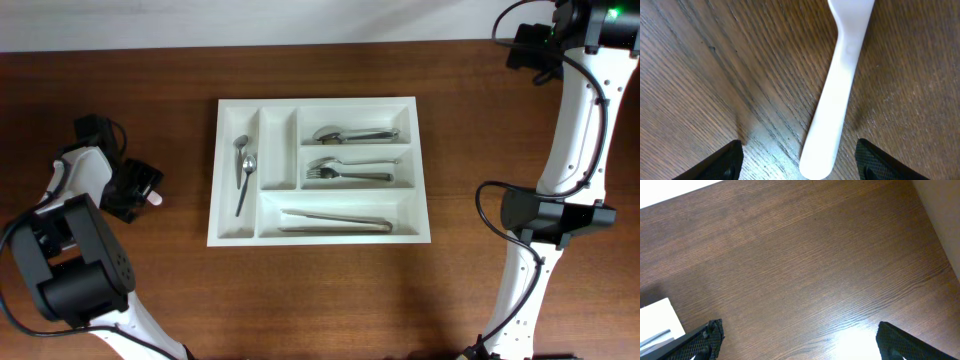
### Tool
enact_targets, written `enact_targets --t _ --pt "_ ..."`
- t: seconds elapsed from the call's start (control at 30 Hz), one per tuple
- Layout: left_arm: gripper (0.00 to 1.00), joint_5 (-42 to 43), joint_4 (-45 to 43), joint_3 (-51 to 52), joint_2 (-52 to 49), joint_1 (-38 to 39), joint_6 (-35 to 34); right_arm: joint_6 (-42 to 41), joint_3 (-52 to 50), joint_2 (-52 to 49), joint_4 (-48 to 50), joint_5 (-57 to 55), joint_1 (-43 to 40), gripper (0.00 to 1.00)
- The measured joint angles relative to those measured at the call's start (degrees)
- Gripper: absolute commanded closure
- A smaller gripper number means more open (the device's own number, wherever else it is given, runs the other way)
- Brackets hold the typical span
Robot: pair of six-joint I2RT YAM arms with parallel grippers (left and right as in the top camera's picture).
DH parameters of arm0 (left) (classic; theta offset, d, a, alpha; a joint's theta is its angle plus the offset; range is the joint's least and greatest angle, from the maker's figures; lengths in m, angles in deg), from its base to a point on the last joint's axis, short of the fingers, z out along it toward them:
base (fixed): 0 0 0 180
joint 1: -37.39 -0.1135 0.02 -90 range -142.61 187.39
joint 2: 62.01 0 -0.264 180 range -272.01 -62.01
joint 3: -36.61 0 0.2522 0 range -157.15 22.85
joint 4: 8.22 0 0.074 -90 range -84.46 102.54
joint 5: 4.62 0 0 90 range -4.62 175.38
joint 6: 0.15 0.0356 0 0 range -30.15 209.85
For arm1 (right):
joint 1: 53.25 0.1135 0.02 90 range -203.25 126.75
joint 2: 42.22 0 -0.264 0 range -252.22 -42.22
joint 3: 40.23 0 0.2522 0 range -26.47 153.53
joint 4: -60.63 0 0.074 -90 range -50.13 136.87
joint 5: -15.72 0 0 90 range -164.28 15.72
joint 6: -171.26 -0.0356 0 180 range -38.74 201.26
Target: Pack container
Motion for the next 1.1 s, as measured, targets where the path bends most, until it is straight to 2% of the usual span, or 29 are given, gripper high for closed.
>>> enact_targets --t 0.63,0.8,1.07,1.1 --pt "0.26 0.9 0.4 0.0 0.0 0.0 -0.2 0.0 0.0 0.0 0.0 0.0 0.0 0.01" --pt "0.34 0.8 -0.2 0.0 0.0 0.0 -0.2 0.0 0.0 0.0 0.0 0.0 0.0 0.01" --pt "0.35 0.8 -0.3 0.0 -0.2 0.0 -0.4 0.0 0.0 0.0 0.0 0.0 0.0 0.01" --pt "0.41 0.8 -0.3 0.0 -0.3 0.0 -0.4 0.0 0.0 0.0 0.0 0.0 0.0 0.01"
